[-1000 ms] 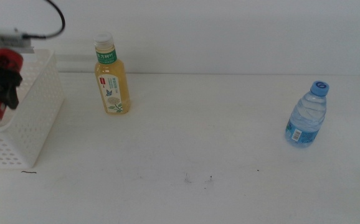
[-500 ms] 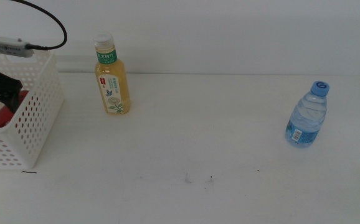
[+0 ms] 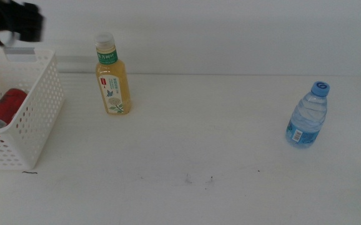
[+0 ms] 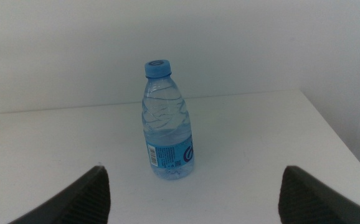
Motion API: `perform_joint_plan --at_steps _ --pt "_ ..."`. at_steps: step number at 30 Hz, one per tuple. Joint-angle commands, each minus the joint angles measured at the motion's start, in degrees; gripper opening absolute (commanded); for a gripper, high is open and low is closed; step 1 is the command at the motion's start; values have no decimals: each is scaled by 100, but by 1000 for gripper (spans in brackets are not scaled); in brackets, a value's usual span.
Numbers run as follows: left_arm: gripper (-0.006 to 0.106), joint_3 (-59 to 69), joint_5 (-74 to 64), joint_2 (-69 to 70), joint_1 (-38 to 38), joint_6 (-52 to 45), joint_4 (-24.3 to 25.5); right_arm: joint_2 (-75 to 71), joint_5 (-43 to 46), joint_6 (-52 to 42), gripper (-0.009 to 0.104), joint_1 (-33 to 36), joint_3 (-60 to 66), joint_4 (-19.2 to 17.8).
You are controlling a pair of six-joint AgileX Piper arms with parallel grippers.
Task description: Use arms to grab the bottles and put them into the dustbin to the left of the table.
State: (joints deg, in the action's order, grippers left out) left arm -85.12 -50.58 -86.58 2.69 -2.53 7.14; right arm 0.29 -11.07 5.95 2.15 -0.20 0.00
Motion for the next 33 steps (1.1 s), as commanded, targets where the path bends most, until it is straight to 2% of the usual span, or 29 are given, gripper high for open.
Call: perform_joint_plan --at_steps 1,5,7,8,10,13,17,19,25,33 --pt "94 974 985 696 577 720 328 -29 74 -47 90 -48 20 -92" --pt "94 3310 3348 1801 1452 2311 1311 -29 74 -47 90 -48 20 -92" --pt "94 4358 4881 2030 1551 2931 2016 -29 74 -47 90 -48 20 -92" --pt "94 4866 5591 2064 1499 3148 2208 -29 74 -47 90 -48 20 -92" --pt "94 5604 6653 2007 1238 3246 2053 -29 74 -47 90 -48 20 -92" --pt "94 6408 7707 1713 948 3207 1283 -29 74 -47 90 -48 20 -92" --pt "94 6703 8571 1184 874 2128 386 -29 74 -47 90 -48 20 -92" --pt "94 6693 8893 903 874 1857 188 -29 74 -47 90 -48 20 -92" --pt "94 6329 9777 -242 874 1647 -15 -29 74 -47 90 -48 20 -92" --pt "94 5264 10038 -1653 874 1437 -60 -29 74 -47 90 -48 20 -92"
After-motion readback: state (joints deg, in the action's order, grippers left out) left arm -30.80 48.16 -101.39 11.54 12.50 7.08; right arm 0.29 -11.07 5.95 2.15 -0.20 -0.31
